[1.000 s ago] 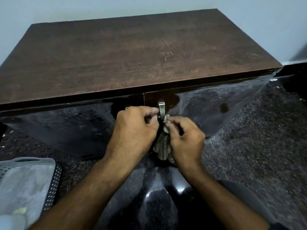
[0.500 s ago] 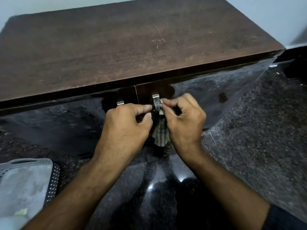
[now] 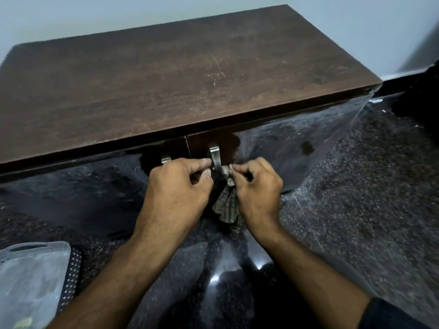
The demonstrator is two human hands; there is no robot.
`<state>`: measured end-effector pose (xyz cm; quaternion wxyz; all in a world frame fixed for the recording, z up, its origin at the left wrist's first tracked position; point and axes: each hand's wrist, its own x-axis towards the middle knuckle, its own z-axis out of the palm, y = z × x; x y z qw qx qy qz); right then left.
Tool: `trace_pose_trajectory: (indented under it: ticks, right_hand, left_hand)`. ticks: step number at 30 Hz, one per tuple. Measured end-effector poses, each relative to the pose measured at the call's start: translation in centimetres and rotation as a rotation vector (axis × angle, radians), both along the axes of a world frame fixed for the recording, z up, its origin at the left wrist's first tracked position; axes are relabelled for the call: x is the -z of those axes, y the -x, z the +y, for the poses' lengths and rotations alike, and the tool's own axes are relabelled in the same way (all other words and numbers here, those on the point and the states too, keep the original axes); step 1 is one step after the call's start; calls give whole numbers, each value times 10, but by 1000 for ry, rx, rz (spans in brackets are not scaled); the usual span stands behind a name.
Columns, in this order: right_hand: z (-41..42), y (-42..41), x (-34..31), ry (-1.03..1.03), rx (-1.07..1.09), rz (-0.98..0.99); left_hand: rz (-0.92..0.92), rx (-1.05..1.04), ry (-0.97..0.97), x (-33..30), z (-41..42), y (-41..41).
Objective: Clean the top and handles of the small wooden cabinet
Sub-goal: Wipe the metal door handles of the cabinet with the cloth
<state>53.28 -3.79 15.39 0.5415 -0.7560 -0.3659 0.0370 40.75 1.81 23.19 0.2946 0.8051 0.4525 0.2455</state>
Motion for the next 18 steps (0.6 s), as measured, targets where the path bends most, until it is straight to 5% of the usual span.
trace_pose_trajectory:
  ticks: [6, 12, 18]
  right_hand:
    - [12, -7, -28, -391, 93, -218]
    - [4, 5, -7, -126, 75, 28]
    - [16, -2, -40, -427, 143, -180]
  left_hand:
    - [-7, 9, -3, 2, 1, -3]
    - [-11, 8, 22, 2, 1, 1]
    - [-10, 6, -10, -1, 2, -2]
